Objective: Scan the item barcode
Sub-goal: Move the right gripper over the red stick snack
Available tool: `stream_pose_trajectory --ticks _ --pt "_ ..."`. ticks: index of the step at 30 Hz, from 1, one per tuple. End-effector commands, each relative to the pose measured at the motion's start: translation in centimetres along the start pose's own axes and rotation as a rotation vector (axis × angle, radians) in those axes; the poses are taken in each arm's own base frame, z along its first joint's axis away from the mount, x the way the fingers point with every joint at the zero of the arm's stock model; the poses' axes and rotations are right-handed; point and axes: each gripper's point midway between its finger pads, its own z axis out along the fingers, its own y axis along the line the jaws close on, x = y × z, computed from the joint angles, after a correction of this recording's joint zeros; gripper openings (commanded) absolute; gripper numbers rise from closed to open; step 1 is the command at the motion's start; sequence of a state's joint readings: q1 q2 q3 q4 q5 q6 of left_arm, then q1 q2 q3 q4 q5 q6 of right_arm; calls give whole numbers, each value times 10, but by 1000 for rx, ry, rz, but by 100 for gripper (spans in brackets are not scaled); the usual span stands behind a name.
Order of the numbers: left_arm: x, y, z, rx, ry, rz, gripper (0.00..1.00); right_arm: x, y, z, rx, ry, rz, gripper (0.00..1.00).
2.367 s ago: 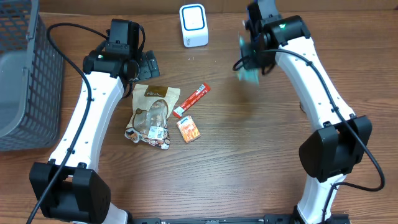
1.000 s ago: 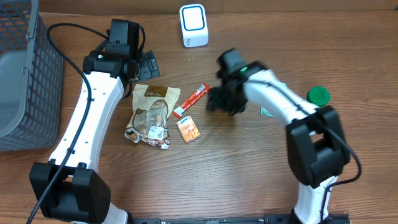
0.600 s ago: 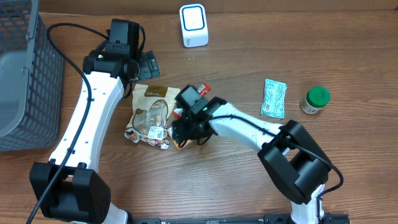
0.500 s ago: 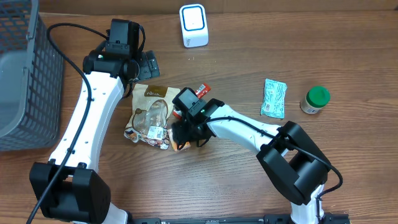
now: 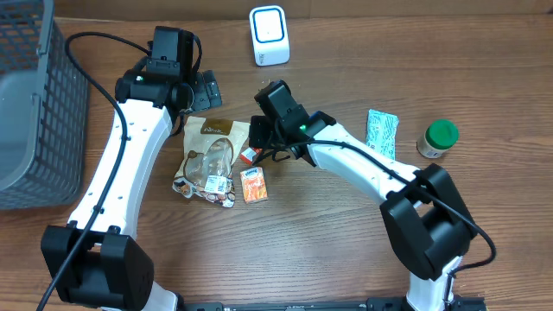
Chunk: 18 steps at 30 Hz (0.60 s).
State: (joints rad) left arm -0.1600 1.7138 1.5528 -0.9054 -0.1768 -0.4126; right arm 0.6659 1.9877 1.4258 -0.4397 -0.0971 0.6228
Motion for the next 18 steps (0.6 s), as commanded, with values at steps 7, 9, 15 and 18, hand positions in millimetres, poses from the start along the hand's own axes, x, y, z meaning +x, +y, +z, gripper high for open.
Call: stream_pose_trajectory --ticks 7,9,15,18 --pt "-5 -2 -4 2 -16 -7 100 26 -32 61 72 44 60 4" --pt "-5 -2 -4 2 -16 -7 100 28 -34 62 80 51 61 4" --pt "-5 -2 -4 2 -16 -7 100 42 -57 58 164 115 73 4" --pt "-5 -2 -4 2 -16 -7 100 46 -72 50 209 157 89 4"
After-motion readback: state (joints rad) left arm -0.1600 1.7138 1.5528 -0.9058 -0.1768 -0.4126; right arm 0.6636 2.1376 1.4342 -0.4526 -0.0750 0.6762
